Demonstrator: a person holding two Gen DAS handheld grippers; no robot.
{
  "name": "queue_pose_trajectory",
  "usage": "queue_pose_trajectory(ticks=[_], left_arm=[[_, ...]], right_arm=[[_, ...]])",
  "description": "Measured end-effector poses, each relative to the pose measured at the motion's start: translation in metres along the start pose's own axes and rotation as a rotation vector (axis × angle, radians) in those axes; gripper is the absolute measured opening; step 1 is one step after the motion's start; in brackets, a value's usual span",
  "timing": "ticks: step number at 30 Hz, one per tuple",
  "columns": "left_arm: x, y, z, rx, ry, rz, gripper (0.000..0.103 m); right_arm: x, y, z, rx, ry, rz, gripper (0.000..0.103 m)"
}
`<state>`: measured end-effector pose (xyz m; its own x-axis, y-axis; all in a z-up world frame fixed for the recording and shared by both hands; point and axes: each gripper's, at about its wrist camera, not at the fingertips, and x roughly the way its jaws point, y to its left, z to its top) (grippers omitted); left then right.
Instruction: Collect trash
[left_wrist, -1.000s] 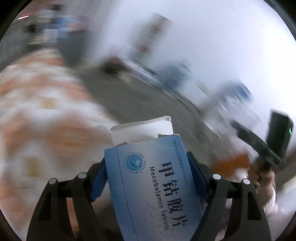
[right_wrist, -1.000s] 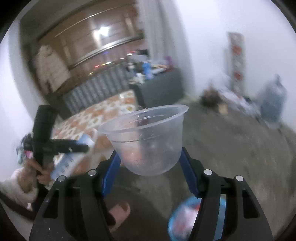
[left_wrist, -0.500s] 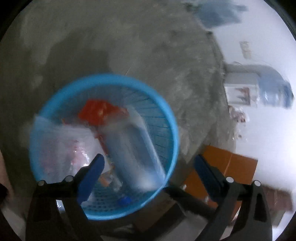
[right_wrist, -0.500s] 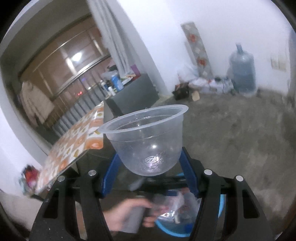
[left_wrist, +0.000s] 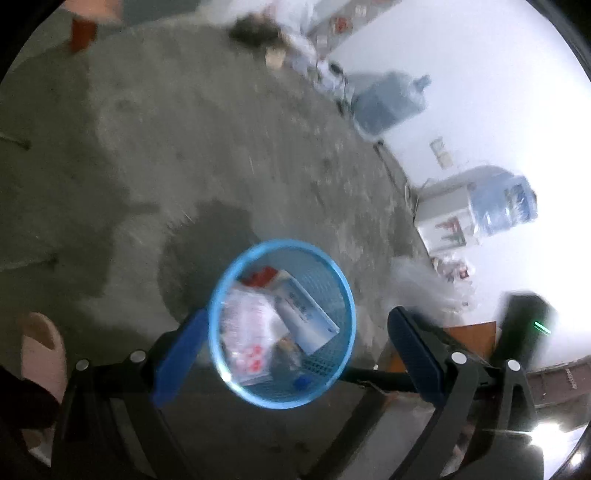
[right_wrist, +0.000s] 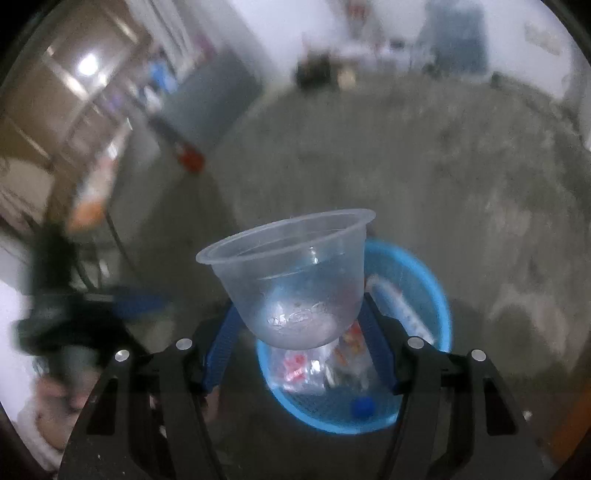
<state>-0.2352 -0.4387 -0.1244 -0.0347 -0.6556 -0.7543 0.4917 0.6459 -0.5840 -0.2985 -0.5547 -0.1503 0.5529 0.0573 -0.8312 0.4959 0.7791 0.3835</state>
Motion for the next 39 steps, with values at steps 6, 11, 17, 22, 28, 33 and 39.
queue_pose_trajectory(ticks=[6, 11, 17, 22, 28, 33, 39], left_arm=[[-0.028, 0.012, -0.026, 0.026, -0.075, 0.010, 0.095], [-0.024, 0.027, -0.043, -0.003, -0.046, 0.004, 0.095], [-0.031, 0.014, -0.046, 0.076, -0.055, 0.032, 0.095], [-0.090, -0.016, -0.058, 0.261, -0.248, 0.201, 0.096], [-0.171, -0.041, -0.102, 0.377, -0.502, 0.451, 0.098], [-0.228, -0.031, -0.134, 0.258, -0.596, 0.536, 0.098], [-0.255, -0.033, -0.170, 0.234, -0.718, 0.706, 0.098]], right_arm=[[0.104, -0.013, 0.019, 0.034, 0.313, -0.261, 0.061], [0.110, -0.028, 0.017, 0.163, 0.351, -0.231, 0.071], [0.058, -0.015, 0.013, 0.180, 0.215, -0.227, 0.074], [-0.027, 0.045, 0.008, 0.069, -0.039, -0.156, 0.074], [-0.120, 0.155, -0.049, -0.140, -0.340, -0.081, 0.089], [-0.155, 0.216, -0.116, -0.243, -0.599, -0.136, 0.095], [-0.142, 0.225, -0.149, -0.279, -0.626, -0.068, 0.095]])
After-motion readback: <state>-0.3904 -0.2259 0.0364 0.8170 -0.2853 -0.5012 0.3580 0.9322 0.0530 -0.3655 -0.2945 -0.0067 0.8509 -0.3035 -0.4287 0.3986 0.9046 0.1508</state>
